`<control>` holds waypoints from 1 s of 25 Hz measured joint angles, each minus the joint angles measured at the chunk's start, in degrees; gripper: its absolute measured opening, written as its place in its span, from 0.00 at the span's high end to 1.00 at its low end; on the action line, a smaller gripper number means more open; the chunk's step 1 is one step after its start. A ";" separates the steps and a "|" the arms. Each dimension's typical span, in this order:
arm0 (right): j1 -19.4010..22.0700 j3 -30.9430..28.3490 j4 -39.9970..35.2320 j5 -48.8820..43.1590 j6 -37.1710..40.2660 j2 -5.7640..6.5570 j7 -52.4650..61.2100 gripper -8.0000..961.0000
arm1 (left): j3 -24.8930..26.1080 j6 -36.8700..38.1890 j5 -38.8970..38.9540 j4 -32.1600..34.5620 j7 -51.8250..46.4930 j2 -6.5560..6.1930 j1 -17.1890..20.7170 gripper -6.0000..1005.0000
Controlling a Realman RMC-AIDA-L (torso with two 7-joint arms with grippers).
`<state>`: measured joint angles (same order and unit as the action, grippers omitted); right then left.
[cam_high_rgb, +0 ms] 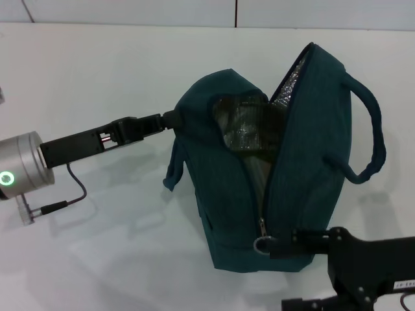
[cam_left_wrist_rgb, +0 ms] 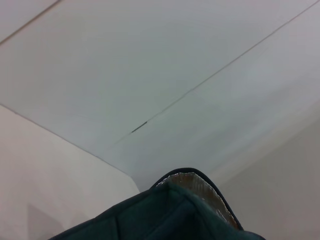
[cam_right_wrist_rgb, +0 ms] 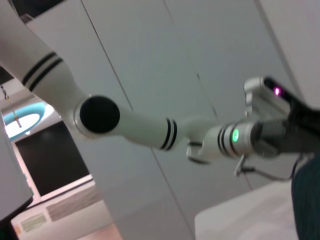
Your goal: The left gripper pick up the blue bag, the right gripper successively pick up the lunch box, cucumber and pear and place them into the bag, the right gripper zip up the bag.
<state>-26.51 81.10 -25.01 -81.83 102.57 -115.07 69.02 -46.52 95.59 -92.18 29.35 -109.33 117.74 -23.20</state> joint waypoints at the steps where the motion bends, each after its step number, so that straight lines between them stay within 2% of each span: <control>1: -0.01 0.10 0.00 -0.43 -0.08 0.13 0.51 0.12 | 0.15 0.00 0.02 0.00 0.00 -0.03 -0.01 0.93; 6: -0.11 0.10 0.40 -3.07 -1.42 0.27 2.82 0.12 | 0.48 0.00 0.08 0.01 -0.05 -0.05 -0.96 0.93; 15: -0.93 0.71 0.70 -4.66 -10.58 -0.70 3.80 0.12 | 0.47 0.02 0.14 0.01 -0.19 -0.06 -1.93 0.93; 25: -3.03 0.91 0.41 -2.62 -11.55 -1.13 2.75 0.12 | 0.47 0.03 0.09 0.01 0.02 -0.06 -1.88 0.93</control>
<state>-29.54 82.01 -24.60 -84.45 91.01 -116.20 71.77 -46.05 95.62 -92.08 29.36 -109.31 117.68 -25.08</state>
